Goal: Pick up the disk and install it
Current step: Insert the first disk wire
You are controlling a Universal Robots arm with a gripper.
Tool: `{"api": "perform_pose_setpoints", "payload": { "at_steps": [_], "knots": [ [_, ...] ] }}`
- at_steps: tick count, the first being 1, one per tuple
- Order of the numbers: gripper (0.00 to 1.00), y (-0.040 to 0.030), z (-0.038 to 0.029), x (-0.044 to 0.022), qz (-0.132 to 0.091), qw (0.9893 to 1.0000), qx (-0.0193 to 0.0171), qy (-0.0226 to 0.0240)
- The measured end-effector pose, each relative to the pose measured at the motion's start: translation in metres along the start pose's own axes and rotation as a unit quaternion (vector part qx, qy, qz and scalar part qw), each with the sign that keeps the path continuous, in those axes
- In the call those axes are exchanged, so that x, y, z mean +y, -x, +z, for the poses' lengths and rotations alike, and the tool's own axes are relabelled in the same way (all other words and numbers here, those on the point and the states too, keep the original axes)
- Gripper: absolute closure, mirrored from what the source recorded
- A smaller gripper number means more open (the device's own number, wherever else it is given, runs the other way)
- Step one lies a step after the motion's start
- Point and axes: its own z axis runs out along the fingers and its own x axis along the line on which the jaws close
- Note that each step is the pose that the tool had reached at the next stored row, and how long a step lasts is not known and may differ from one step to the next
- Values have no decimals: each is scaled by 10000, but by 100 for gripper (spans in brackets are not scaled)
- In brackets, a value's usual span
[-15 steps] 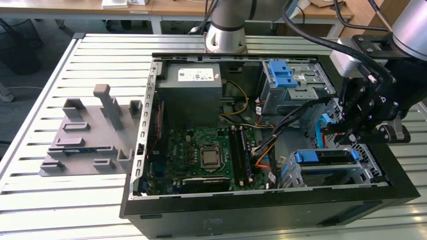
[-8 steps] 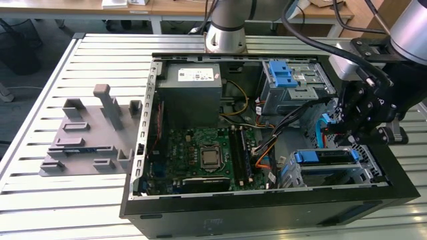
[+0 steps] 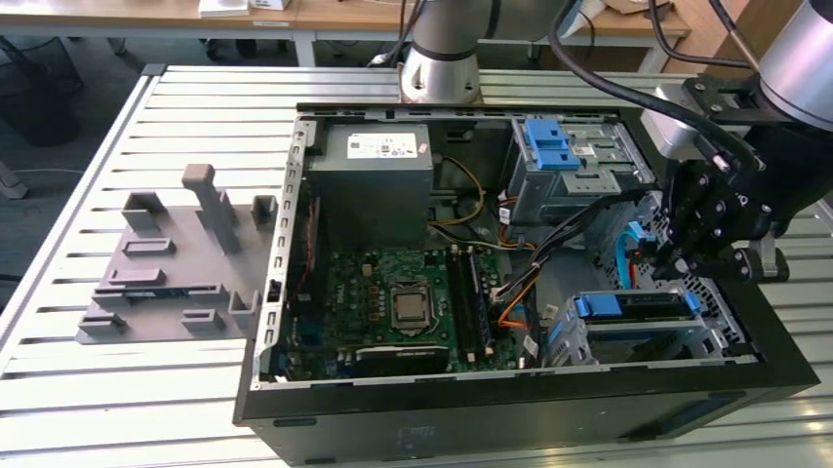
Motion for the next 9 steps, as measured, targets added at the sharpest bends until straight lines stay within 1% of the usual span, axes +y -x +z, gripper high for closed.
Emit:
{"api": "perform_pose_setpoints", "payload": {
  "at_steps": [2,3,4,6,7,9],
  "knots": [
    [84,0,1,0,0,10000,0,0],
    [84,1,3,0,0,10000,12,0],
    [84,1,2,-1,0,10000,60,-3],
    [84,1,2,-1,5,9997,232,-10],
    [84,1,2,-1,14,9996,287,-13],
    [84,2,5,-1,51,9996,287,-12]
  ]
}}
